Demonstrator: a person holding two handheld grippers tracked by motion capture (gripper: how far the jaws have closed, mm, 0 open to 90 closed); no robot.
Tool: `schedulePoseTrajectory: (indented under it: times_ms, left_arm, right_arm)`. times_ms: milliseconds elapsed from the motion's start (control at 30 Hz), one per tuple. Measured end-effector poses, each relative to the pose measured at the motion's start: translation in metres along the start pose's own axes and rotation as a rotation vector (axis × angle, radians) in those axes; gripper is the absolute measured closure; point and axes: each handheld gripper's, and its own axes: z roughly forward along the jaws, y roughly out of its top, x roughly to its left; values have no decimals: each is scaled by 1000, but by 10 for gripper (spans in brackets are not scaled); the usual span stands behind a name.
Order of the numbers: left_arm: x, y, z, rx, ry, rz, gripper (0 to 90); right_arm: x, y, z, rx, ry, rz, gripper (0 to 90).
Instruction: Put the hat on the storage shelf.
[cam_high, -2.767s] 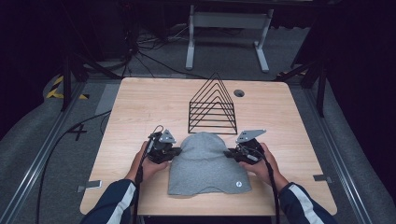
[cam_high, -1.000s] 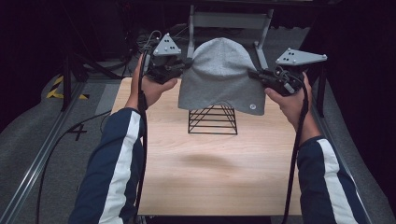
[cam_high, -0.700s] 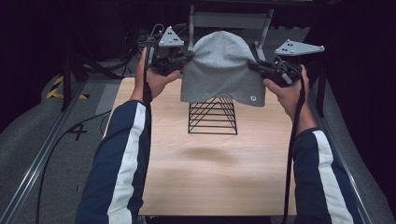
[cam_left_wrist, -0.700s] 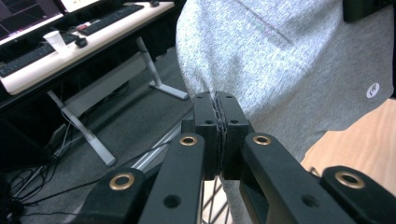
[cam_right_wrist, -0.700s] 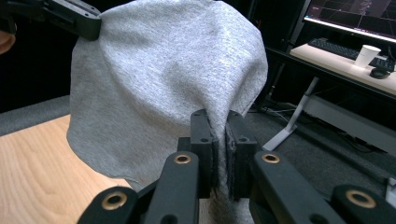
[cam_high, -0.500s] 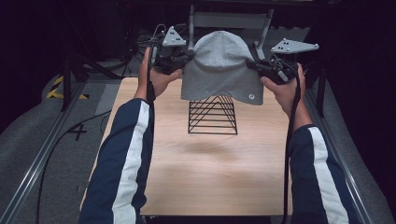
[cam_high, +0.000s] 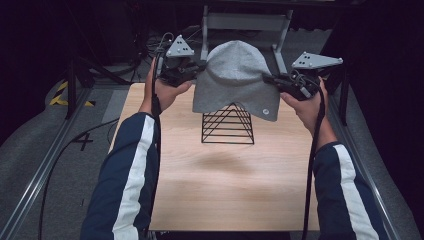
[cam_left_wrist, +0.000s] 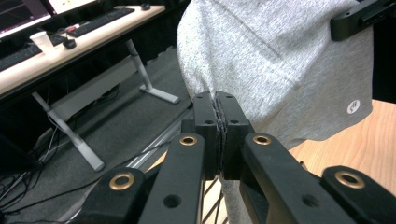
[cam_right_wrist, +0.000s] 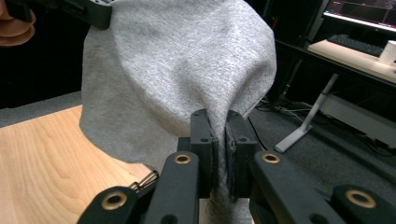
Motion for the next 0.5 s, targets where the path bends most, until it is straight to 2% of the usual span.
schedulePoseTrajectory:
  times_ms: [233, 500]
  left_arm:
    - [-9, -9, -7, 11, -14, 38, 885]
    - [-9, -30, 2, 39, -30, 15, 885]
  right_arm:
    - [9, -2, -3, 12, 6, -35, 842]
    - [12, -15, 7, 33, 12, -33, 842]
